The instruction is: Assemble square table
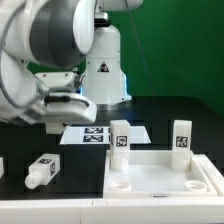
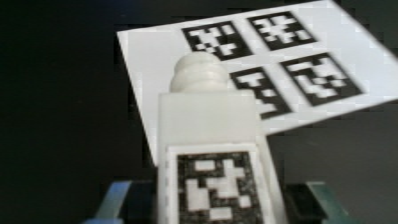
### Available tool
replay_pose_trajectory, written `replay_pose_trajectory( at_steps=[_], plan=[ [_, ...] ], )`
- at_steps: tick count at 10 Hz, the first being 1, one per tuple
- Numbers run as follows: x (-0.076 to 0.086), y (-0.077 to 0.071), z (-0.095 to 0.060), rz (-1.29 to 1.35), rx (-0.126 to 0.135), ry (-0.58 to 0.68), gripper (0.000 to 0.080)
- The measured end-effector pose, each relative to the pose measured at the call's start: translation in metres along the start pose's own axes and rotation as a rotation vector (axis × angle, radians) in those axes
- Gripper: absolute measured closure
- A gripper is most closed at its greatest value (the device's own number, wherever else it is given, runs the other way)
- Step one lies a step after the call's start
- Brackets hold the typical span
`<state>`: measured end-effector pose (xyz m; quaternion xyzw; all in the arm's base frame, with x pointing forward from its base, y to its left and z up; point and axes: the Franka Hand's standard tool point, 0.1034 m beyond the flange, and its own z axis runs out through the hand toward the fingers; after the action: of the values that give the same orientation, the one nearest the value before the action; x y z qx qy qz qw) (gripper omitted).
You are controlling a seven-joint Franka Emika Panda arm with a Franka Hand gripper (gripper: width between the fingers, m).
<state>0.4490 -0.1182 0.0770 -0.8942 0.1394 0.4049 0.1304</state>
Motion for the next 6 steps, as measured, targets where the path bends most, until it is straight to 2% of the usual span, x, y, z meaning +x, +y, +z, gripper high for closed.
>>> replay_pose_trajectory(
  at_steps=[1, 3, 5, 6],
  plan=[
    [0.003, -0.001, -0.010, -0.019, 0.004, 0.118, 0.0517],
    [0.003, 0.002, -0.003, -0.018, -0.006, 0.235, 0.0517],
    [0.009, 0.001, -0.011, -0.023, -0.027, 0.375, 0.0517],
    [0.006, -0.020, -0.026, -0.031, -0.029, 0.444, 0.0517]
  ],
)
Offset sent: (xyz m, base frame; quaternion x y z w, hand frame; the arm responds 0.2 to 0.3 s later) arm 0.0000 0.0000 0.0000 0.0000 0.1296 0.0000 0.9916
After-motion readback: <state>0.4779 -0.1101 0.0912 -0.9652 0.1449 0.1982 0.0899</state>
